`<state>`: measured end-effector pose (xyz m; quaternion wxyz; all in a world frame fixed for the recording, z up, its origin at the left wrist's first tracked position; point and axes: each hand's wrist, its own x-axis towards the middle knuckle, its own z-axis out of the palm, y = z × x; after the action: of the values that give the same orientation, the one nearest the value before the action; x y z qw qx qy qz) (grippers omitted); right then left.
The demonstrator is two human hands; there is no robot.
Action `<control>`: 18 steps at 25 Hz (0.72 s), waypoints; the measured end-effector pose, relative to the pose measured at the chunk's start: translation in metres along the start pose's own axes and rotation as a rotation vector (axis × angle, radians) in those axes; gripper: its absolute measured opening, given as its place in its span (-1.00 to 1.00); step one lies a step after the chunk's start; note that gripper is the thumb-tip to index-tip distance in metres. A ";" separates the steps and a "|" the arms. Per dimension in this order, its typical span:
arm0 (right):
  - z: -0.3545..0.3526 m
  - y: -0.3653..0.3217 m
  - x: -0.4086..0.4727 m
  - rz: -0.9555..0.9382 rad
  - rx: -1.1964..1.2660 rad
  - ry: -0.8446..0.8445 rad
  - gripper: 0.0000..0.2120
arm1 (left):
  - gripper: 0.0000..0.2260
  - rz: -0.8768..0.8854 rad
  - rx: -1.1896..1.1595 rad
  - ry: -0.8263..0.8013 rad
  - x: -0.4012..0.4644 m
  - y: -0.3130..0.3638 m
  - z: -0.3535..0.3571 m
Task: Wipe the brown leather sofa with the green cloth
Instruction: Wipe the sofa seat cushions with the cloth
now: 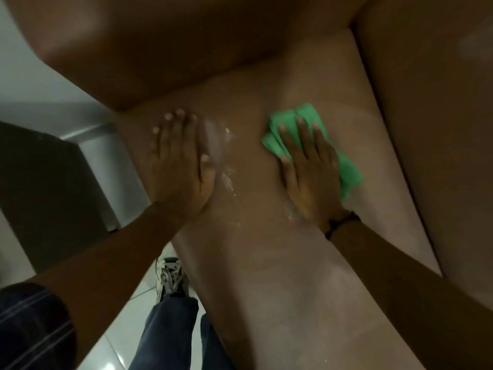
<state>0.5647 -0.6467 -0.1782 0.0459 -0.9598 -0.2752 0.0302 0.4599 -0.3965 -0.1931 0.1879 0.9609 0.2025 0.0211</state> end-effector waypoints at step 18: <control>0.013 -0.108 0.102 -0.022 0.066 0.047 -0.47 | -0.20 -0.026 -0.042 0.139 -0.003 -0.011 0.012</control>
<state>0.5937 -0.5004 -0.1835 0.0841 -0.9552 -0.2833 0.0161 0.4544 -0.3926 -0.2087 0.1935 0.9502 0.2272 0.0897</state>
